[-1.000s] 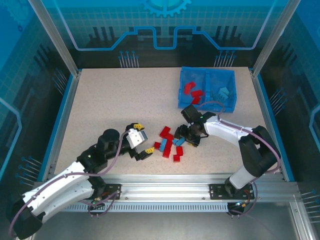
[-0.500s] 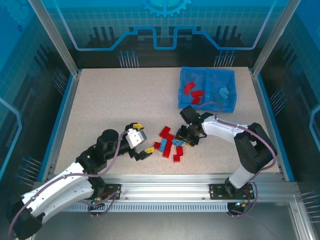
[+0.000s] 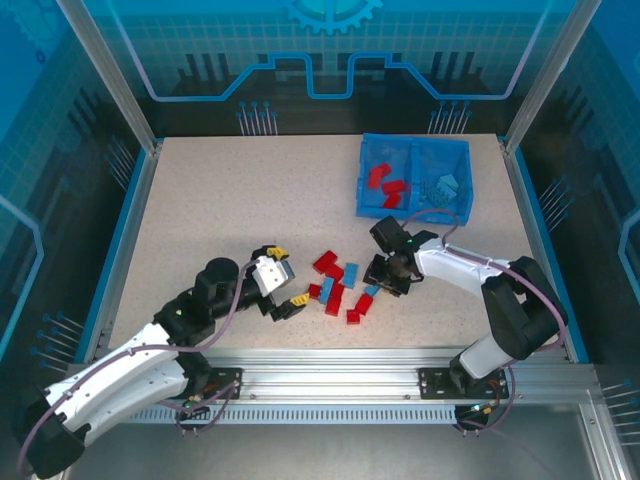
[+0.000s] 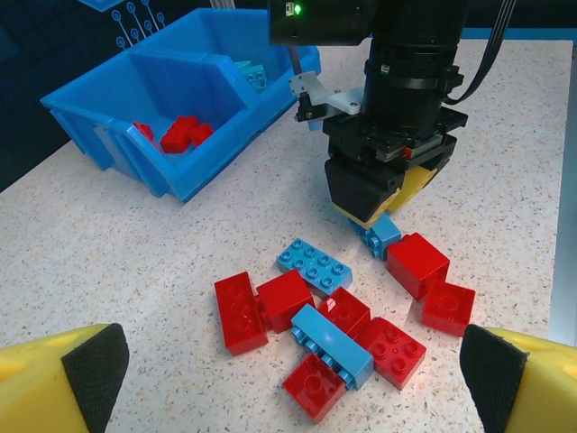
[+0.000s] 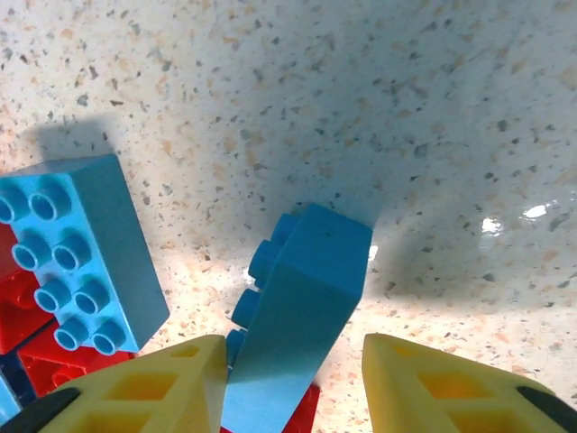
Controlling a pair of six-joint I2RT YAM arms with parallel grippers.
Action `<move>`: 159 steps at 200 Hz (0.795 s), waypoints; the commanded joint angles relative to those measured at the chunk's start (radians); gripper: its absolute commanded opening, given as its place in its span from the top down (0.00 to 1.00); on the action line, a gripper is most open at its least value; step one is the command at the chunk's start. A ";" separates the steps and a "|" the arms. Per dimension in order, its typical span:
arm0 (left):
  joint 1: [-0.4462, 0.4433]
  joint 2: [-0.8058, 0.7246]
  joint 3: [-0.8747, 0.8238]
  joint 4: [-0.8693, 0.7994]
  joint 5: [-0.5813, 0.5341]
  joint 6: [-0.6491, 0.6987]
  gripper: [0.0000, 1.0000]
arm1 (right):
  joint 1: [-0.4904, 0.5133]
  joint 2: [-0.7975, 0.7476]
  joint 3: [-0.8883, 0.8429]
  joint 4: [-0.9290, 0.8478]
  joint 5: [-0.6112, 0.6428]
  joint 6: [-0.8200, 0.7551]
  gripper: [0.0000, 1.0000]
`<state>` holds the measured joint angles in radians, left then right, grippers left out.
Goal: Sort the legos into containers by color
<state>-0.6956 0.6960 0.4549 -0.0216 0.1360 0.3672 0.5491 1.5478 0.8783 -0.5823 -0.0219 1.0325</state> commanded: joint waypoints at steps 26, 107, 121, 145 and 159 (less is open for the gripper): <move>0.006 0.017 -0.001 0.022 0.032 -0.010 0.01 | -0.010 0.100 0.020 -0.029 0.022 -0.045 0.50; -0.050 0.115 0.053 -0.091 0.166 0.119 0.01 | -0.020 -0.022 0.088 -0.136 0.142 -0.143 0.74; -0.064 0.138 0.061 -0.059 0.168 0.115 0.01 | -0.026 -0.080 0.121 -0.172 0.208 -0.194 0.74; -0.083 0.175 0.088 0.001 0.150 0.081 0.01 | -0.066 -0.162 0.186 -0.194 0.299 -0.323 0.74; -0.088 0.190 0.102 0.055 0.115 0.024 0.01 | -0.124 -0.177 0.231 -0.181 0.318 -0.405 0.73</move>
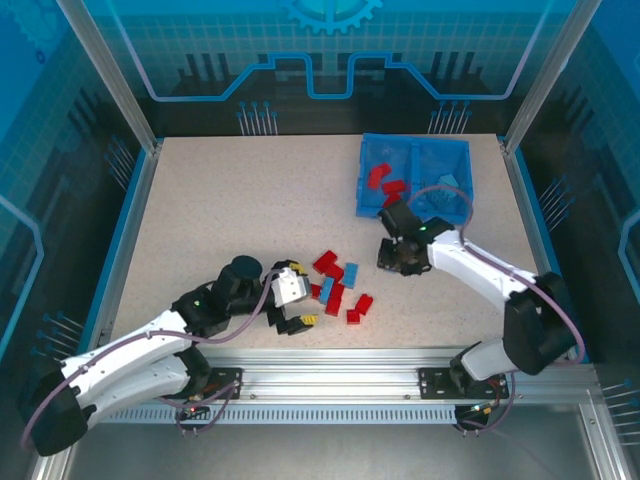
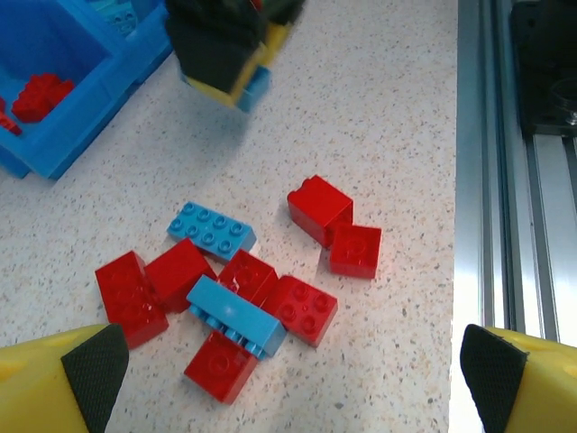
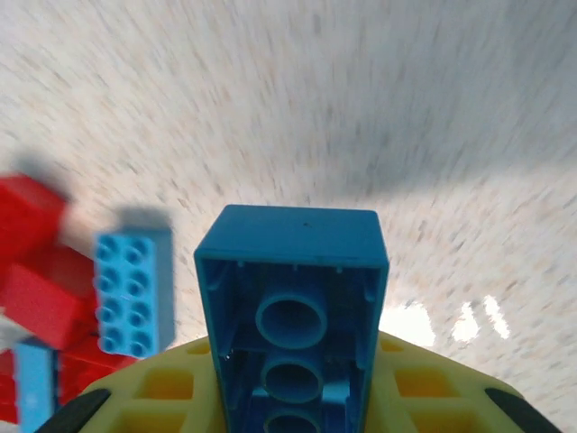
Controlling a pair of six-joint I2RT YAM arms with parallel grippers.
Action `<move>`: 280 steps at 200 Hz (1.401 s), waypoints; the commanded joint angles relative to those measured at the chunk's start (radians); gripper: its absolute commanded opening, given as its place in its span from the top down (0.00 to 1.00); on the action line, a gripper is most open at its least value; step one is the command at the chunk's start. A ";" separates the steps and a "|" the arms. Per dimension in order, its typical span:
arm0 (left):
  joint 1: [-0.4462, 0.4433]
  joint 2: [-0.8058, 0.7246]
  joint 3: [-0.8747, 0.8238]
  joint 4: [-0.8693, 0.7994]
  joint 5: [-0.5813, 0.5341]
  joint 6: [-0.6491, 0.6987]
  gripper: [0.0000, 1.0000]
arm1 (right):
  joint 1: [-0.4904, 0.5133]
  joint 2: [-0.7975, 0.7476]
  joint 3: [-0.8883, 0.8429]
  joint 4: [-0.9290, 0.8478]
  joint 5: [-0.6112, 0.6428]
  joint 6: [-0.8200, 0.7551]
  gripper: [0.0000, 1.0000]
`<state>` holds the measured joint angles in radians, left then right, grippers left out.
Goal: Sort the legos into containers by color
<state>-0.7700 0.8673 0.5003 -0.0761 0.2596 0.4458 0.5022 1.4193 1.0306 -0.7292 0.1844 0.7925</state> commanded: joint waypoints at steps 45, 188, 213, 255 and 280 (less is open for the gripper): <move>-0.017 0.059 0.120 0.187 -0.173 -0.300 0.01 | -0.285 0.129 0.329 0.027 0.148 -0.422 0.71; -0.009 0.319 0.421 -0.328 -0.545 -1.059 0.01 | -0.510 0.868 1.235 -0.209 -0.005 -0.450 0.49; -0.009 0.410 0.497 -0.390 -0.541 -1.110 0.01 | -0.512 0.768 1.097 -0.170 -0.074 -0.425 0.49; -0.011 0.514 0.546 -0.382 -0.502 -1.144 0.01 | -0.514 0.502 0.759 -0.037 -0.163 -0.384 0.48; -0.013 0.582 0.589 -0.404 -0.483 -1.137 0.02 | -0.503 0.301 0.560 0.000 -0.243 -0.370 0.45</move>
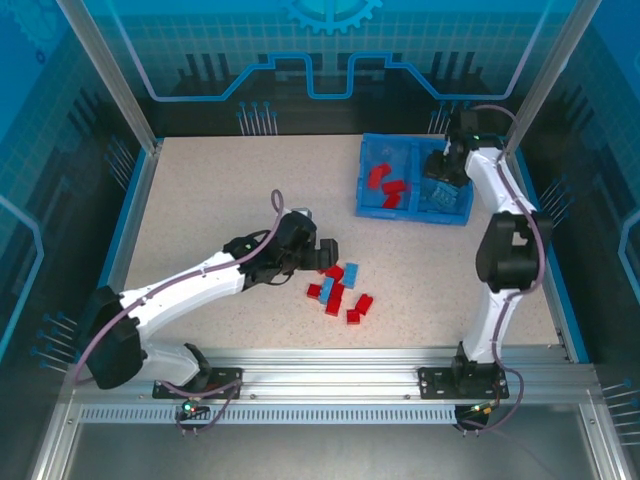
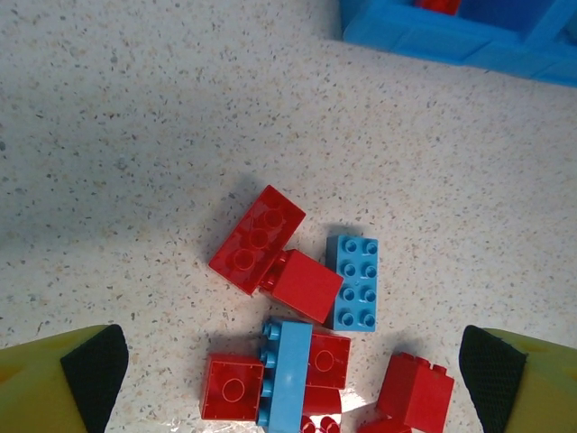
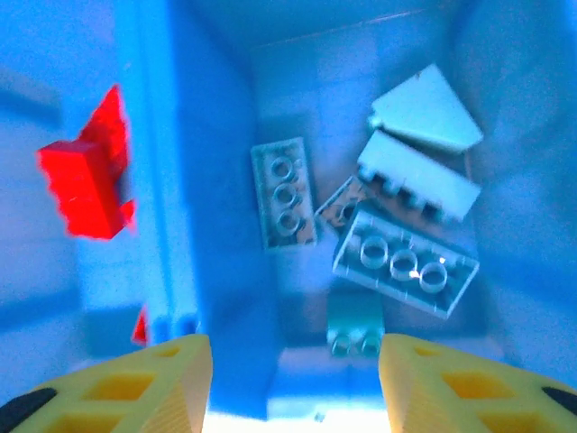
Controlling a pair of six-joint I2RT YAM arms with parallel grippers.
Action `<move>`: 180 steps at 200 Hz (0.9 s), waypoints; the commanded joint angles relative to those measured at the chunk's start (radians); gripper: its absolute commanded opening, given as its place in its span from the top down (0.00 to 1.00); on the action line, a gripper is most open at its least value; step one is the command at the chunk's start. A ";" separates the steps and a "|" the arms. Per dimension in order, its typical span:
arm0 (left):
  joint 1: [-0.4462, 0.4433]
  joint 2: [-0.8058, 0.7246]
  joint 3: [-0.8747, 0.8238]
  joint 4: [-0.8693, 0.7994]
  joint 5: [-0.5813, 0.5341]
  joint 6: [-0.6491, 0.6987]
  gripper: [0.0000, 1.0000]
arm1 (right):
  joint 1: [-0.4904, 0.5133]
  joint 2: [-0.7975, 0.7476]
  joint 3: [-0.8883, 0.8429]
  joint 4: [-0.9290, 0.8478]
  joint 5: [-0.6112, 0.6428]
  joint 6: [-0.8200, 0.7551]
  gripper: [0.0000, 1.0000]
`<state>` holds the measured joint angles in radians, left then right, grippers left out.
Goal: Sort the legos into containers by color
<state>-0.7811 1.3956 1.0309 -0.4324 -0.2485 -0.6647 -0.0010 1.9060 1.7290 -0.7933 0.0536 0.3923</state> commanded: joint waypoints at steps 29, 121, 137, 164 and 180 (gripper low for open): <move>-0.003 0.137 0.097 -0.075 0.041 -0.026 0.06 | 0.046 -0.449 -0.358 0.076 -0.283 0.033 0.39; -0.118 0.461 0.364 -0.092 0.062 0.011 0.32 | 0.212 -0.987 -0.713 -0.082 -0.080 0.269 0.19; -0.130 0.531 0.417 -0.109 0.017 0.022 0.34 | 0.189 -1.046 -0.752 -0.074 -0.068 0.279 0.16; -0.130 0.621 0.485 -0.151 -0.047 0.035 0.36 | 0.164 -1.071 -0.767 -0.086 -0.076 0.274 0.14; -0.130 0.656 0.503 -0.158 -0.073 0.062 0.36 | 0.163 -1.063 -0.763 -0.092 -0.085 0.262 0.14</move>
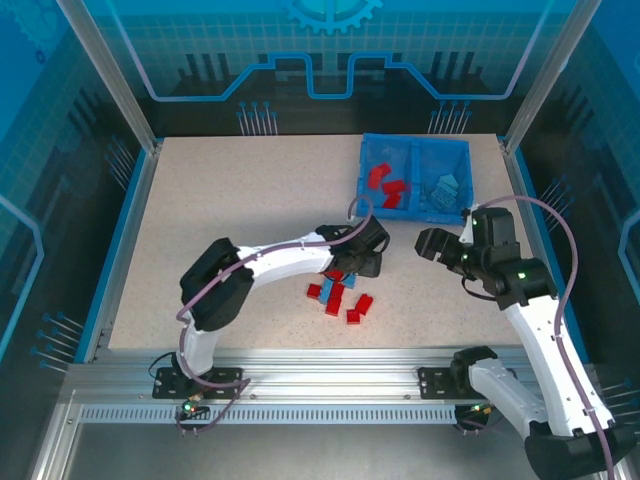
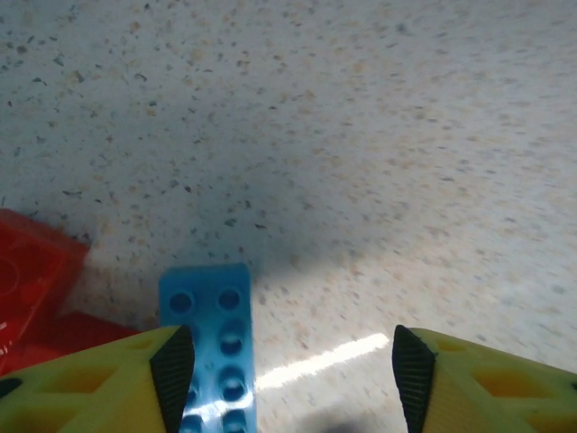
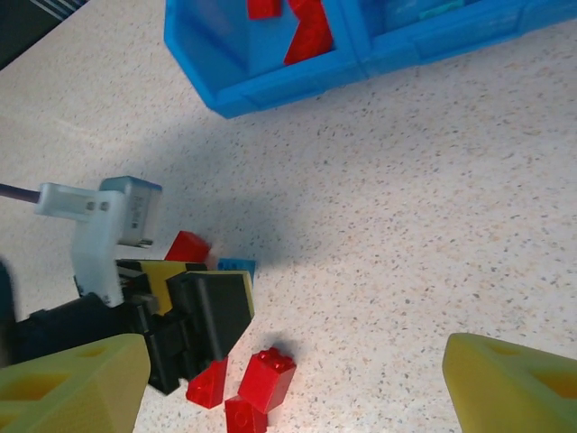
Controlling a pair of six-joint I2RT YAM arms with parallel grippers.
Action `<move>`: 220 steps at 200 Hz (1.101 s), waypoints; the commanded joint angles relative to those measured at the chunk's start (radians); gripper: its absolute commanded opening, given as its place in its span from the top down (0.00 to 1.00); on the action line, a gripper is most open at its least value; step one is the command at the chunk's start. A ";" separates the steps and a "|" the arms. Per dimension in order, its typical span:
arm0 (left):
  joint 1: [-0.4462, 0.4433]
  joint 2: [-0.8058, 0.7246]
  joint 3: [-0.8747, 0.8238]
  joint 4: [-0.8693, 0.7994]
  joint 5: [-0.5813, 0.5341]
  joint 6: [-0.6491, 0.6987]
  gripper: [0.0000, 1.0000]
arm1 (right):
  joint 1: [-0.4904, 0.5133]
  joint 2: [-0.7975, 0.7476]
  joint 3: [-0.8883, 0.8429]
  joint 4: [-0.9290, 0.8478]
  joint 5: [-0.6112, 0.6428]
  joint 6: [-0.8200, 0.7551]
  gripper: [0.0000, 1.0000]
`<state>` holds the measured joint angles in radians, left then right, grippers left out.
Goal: Sort the legos into containers by color
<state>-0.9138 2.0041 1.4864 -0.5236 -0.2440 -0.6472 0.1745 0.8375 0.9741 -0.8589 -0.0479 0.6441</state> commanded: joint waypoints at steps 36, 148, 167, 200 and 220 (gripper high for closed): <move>0.003 0.106 0.084 -0.124 -0.115 0.067 0.37 | -0.014 0.021 -0.010 -0.021 -0.005 0.000 0.12; 0.003 0.130 0.004 -0.078 -0.030 0.009 0.55 | -0.013 0.049 0.004 -0.017 -0.062 0.006 0.11; 0.003 0.143 0.012 -0.096 -0.019 0.024 0.49 | -0.012 0.051 0.008 -0.016 -0.066 0.006 0.11; 0.003 0.159 0.029 -0.125 0.020 0.050 0.45 | -0.012 0.046 0.007 -0.019 -0.066 0.009 0.11; -0.003 0.183 0.059 -0.184 0.052 0.069 0.43 | -0.011 0.042 0.008 -0.024 -0.061 0.010 0.11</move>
<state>-0.9108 2.1082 1.5444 -0.5816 -0.3008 -0.5926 0.1734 0.8898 0.9741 -0.8673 -0.0910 0.6449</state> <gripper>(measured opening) 0.563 0.892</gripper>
